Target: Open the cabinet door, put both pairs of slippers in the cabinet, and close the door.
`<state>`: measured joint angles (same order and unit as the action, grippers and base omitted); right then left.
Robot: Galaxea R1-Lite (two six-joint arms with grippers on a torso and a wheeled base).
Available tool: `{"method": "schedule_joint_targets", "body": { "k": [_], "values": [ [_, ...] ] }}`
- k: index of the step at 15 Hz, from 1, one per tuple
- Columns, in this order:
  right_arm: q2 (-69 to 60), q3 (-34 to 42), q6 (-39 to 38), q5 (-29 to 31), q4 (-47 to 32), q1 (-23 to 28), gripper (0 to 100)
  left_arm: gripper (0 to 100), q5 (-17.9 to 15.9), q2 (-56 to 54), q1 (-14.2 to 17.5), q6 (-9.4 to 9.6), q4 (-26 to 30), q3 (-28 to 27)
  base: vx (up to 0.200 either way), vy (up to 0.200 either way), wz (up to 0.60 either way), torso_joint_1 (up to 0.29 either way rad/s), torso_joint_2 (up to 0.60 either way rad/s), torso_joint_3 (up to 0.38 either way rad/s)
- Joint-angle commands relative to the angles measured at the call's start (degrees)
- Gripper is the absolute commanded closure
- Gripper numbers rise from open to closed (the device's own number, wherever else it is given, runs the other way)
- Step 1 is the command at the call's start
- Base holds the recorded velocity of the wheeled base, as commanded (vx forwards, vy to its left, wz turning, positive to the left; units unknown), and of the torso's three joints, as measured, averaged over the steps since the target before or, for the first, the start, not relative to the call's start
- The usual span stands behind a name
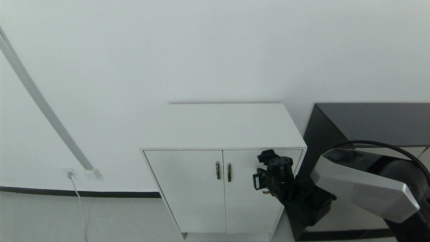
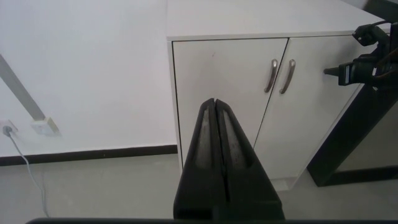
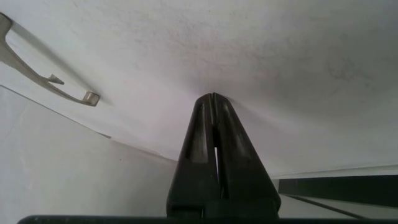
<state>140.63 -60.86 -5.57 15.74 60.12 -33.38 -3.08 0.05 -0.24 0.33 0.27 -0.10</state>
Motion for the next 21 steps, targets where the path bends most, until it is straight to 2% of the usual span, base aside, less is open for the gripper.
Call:
{"method": "schedule_joint_targets", "body": {
  "k": [1, 21],
  "values": [
    [0.08, -0.4, 0.03, -0.01, -0.01, -0.02, 100, 100, 0.01, 0.04, -0.02, 0.02, 0.0, 0.01, 0.0, 0.0, 0.0, 0.0, 0.0, 0.0],
    [0.52, -1.02, -0.05, -0.01, -0.36, 0.86, 100, 100, 0.01, 0.04, -0.02, 0.02, 0.0, 0.01, 0.0, 0.0, 0.0, 0.0, 0.0, 0.0]
  ]
}}
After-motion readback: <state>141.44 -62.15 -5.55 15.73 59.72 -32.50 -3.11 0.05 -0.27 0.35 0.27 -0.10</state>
